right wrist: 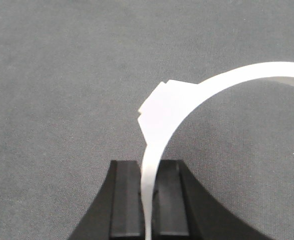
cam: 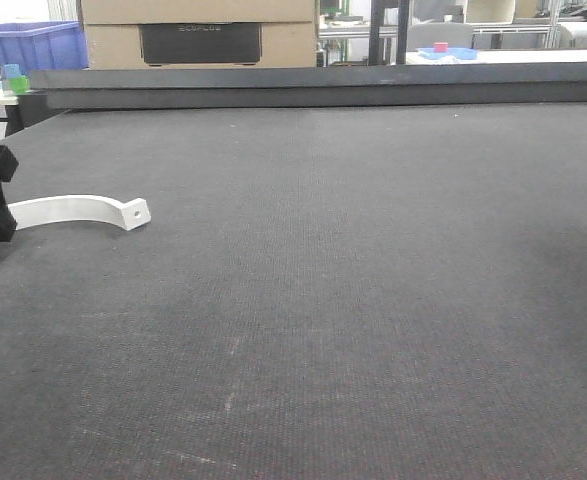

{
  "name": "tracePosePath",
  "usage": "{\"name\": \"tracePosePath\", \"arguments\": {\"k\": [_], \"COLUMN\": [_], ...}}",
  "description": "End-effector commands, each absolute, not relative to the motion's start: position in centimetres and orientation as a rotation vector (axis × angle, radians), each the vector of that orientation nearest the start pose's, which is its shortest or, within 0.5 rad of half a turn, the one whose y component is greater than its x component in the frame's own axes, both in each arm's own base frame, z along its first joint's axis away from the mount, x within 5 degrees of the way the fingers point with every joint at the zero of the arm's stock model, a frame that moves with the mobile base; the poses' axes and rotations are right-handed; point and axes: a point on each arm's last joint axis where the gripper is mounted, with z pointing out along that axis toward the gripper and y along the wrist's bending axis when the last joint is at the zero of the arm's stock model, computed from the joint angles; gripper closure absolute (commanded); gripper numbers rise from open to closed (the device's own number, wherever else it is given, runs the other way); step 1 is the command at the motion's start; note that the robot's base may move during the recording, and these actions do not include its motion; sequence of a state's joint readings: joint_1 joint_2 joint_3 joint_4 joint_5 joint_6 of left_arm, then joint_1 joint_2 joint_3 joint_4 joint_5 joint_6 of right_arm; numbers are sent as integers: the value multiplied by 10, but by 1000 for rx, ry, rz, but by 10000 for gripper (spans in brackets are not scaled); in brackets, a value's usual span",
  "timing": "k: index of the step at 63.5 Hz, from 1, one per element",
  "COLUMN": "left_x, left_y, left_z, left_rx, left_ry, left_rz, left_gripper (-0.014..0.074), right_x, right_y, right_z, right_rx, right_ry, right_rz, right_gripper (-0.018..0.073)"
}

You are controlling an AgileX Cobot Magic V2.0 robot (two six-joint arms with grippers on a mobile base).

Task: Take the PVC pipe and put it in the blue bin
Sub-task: 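Lift the white pipe off the table with both grippers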

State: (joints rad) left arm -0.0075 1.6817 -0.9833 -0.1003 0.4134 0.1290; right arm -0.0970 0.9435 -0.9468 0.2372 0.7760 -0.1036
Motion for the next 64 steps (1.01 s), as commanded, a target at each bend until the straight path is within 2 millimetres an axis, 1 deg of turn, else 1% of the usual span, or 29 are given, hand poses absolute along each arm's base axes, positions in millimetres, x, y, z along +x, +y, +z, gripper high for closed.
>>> {"name": "tracePosePath", "arguments": {"k": [1,26,46,64], "left_x": [338,339,339,340], "left_y": [-8,-7,-7,-7], "left_z": [195,193,193,182], "left_rx": [88,128,130,132], "left_ry": [2579,2582,2582,2622], "left_rz": [-36,-5,-3,-5], "left_gripper": [178,298,300,300], "right_x": [183,184,185,185], "right_y": [-3,-3,-3,-3], "right_z": [369,370,371,371], "right_rx": [92,94,96,96], "right_ry": [2198,2181,2168,2168], "right_rz": [164,161,158,158], "right_gripper": [727,727,727,727]}}
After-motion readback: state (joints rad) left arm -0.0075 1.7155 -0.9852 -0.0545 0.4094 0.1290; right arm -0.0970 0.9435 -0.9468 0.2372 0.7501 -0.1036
